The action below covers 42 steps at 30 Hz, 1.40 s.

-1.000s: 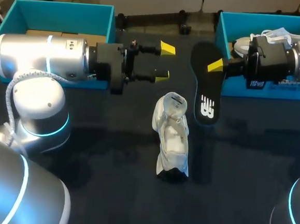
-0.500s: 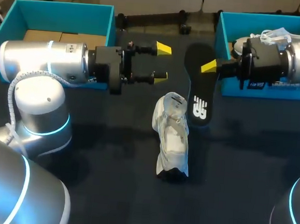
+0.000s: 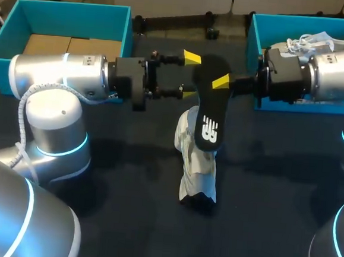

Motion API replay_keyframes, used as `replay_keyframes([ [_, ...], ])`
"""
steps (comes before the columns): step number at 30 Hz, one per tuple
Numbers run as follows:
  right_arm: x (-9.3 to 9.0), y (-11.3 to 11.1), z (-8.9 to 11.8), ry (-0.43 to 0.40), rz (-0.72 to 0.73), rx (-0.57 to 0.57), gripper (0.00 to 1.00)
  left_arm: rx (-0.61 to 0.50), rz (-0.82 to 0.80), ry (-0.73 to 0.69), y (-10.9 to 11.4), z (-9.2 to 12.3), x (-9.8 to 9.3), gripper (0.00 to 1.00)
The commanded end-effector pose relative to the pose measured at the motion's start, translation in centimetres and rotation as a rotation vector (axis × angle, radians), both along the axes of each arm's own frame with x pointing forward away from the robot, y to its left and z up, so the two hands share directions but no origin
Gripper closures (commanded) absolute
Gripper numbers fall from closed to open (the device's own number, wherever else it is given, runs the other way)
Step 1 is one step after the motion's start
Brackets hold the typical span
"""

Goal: Take the shoe out of the shoebox, open the shoe tongue, remove and reinsert the insole, then place the shoe into the shoebox

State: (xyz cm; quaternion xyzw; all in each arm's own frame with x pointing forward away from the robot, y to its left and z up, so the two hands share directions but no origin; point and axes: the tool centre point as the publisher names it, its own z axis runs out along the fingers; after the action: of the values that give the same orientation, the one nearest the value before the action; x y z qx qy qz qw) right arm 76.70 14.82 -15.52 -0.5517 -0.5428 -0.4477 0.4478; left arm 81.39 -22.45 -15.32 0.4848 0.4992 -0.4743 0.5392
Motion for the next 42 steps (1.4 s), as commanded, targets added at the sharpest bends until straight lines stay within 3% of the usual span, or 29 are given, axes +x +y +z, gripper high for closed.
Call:
replay_keyframes([
  [1,0.0,1.1,-0.4,0.001,-0.001,0.003,1.00,-0.010,-0.003,0.009,-1.2,-0.4,0.2,0.00],
  [7,0.0,1.6,-0.5,0.001,0.001,0.003,1.00,-0.018,-0.014,0.018,-1.9,-0.3,0.2,0.00],
  [14,-0.1,1.6,-0.6,-0.004,-0.004,0.009,1.00,-0.015,-0.026,0.030,-2.2,-0.7,-0.1,0.25],
  [17,-0.1,1.6,-0.6,-0.007,-0.006,0.009,1.00,-0.019,-0.020,0.039,-2.2,-0.9,-0.1,0.46],
  [33,0.2,1.3,-0.6,-0.012,-0.008,0.010,1.00,-0.028,-0.012,0.061,-2.2,-1.3,-0.4,0.82],
  [36,0.3,1.2,-0.6,-0.012,-0.008,0.010,1.00,-0.027,-0.013,0.063,-2.2,-1.3,-0.4,1.00],
  [42,0.3,1.1,-0.7,-0.013,-0.007,0.011,1.00,-0.029,-0.014,0.071,-2.2,-1.4,-0.5,1.00],
])
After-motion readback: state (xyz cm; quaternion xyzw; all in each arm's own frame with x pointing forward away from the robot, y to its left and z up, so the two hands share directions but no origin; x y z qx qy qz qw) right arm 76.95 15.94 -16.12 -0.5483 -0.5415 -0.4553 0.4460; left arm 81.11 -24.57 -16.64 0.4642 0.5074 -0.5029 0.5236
